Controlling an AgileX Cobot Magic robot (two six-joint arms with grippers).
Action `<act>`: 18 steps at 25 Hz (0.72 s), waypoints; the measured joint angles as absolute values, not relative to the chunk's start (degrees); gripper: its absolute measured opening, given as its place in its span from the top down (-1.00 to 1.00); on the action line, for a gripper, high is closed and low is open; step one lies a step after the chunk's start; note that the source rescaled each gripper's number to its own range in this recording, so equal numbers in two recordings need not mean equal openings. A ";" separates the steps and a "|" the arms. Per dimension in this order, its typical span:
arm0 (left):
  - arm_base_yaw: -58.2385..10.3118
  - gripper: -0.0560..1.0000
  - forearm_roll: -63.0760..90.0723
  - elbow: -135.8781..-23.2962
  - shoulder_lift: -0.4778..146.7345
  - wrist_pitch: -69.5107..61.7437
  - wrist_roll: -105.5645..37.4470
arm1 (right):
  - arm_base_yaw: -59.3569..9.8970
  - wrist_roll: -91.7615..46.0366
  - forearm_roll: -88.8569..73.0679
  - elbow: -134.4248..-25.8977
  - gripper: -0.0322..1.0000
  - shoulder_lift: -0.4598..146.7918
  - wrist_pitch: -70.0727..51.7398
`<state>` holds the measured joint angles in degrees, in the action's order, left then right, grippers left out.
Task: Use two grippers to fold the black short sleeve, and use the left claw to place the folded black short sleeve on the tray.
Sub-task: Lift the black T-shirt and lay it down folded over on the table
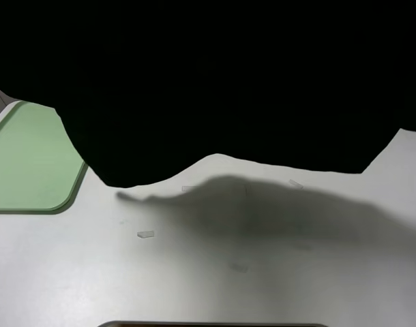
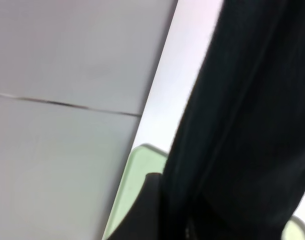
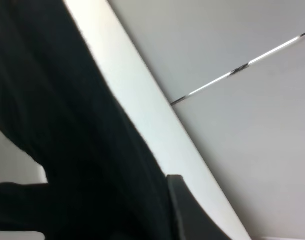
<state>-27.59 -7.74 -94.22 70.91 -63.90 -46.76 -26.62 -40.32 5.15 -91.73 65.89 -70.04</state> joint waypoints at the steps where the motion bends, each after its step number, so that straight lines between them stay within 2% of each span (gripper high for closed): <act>1: -27.59 0.89 -6.95 -94.22 70.23 -64.39 -46.71 | -26.62 -40.32 5.02 -90.41 0.94 64.86 -70.04; 8: -27.59 0.89 -1.55 -94.22 65.91 -66.42 -46.71 | -26.62 -38.40 3.70 -84.77 0.94 58.50 -69.88; 18: -27.59 0.89 1.78 -91.58 63.79 -66.54 -46.65 | -26.62 -37.09 2.17 -83.23 0.94 55.68 -69.93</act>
